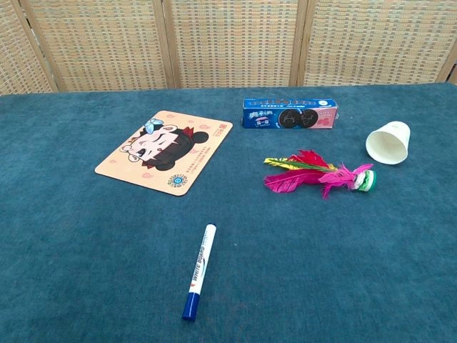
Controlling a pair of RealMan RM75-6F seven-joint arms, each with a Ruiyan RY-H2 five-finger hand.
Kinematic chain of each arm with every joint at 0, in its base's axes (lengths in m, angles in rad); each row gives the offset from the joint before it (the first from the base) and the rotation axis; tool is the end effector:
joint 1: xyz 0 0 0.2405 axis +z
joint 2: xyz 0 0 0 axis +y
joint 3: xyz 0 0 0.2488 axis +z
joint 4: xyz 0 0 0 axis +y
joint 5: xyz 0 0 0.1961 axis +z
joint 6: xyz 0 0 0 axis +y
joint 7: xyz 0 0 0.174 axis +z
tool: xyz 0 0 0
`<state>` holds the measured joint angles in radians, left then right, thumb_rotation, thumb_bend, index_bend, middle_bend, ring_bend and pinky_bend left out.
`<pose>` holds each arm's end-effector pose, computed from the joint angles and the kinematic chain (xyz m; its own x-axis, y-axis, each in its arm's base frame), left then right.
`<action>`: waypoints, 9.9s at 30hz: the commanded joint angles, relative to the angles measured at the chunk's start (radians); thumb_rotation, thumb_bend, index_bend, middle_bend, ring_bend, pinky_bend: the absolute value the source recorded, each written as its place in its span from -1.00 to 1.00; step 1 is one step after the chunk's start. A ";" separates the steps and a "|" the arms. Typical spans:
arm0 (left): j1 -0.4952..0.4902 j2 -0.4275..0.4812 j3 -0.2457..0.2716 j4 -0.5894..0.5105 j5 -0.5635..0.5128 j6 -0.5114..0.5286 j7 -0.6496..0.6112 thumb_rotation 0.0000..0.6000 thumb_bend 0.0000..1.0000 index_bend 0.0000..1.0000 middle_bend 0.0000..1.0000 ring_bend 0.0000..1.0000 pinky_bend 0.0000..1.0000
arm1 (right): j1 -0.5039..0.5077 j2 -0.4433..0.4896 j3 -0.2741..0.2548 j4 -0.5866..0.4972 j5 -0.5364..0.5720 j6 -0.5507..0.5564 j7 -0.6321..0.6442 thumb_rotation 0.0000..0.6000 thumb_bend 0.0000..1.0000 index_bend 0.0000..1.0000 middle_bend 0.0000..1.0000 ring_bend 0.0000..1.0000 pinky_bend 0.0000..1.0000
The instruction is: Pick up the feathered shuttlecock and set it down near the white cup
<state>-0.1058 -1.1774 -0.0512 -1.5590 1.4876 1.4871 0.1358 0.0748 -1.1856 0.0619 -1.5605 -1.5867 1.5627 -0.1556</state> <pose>-0.3014 0.2164 0.1564 0.5099 -0.0107 0.8601 0.8601 -0.0124 -0.5100 -0.2852 -0.2078 0.1610 0.5175 0.0944 0.8504 -0.8487 -0.0703 0.5242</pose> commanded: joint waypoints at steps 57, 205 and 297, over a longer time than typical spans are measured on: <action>0.004 0.033 -0.005 0.004 0.008 0.016 -0.072 1.00 -0.69 -1.00 -1.00 -1.00 -1.00 | 0.436 -0.372 0.229 -0.135 0.379 -0.407 -0.615 1.00 -0.66 -0.29 -0.84 -1.00 -0.94; -0.022 0.057 0.028 -0.023 0.040 -0.037 -0.138 1.00 -0.66 -1.00 -1.00 -1.00 -1.00 | 0.736 -0.641 0.273 0.241 0.590 -0.339 -0.558 1.00 -0.20 0.37 -0.35 -0.92 -0.80; -0.004 0.061 0.027 -0.056 0.055 0.005 -0.110 1.00 -0.66 -1.00 -1.00 -1.00 -1.00 | 0.442 -0.715 0.397 0.395 0.574 -0.042 -0.171 1.00 -0.23 -0.80 -1.00 -1.00 -1.00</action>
<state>-0.1097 -1.1161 -0.0246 -1.6155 1.5428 1.4915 0.0260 0.5211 -1.9033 0.4615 -1.1601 -1.0080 1.5169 -0.3295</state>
